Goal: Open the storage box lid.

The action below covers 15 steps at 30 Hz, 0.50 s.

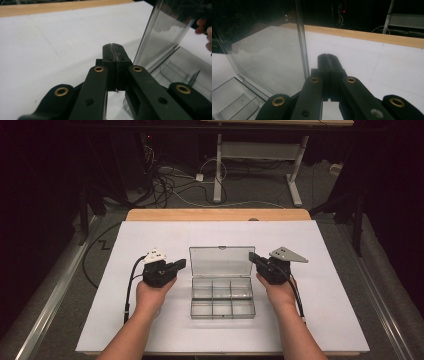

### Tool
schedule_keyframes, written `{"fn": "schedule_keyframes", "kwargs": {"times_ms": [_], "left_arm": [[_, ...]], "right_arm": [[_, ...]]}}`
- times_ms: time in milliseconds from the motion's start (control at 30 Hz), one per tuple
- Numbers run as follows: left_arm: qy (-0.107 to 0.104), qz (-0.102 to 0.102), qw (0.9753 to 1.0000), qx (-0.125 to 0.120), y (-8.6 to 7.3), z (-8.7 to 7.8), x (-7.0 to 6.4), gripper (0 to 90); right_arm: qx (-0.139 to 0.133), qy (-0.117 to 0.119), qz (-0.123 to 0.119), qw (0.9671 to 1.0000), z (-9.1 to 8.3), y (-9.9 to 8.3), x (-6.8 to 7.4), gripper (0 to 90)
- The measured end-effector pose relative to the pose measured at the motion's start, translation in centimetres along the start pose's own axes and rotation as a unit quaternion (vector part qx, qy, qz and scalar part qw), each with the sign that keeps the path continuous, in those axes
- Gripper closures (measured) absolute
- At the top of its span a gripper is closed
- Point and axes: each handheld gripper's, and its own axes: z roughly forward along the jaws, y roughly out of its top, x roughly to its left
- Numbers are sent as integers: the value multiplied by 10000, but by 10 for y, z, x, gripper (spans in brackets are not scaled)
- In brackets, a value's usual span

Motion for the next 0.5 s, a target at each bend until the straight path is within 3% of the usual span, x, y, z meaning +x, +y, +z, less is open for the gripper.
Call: {"fn": "schedule_keyframes", "kwargs": {"times_ms": [167,500], "left_arm": [[-161,-13,9998,-83,12,15,-4,874],[-100,-80,9999,-35,17,24,2,874]], "right_arm": [[59,-4,-1,10000,4,-1,-2,900],[151,-98,57,9998,11,-5,-5,900]]}}
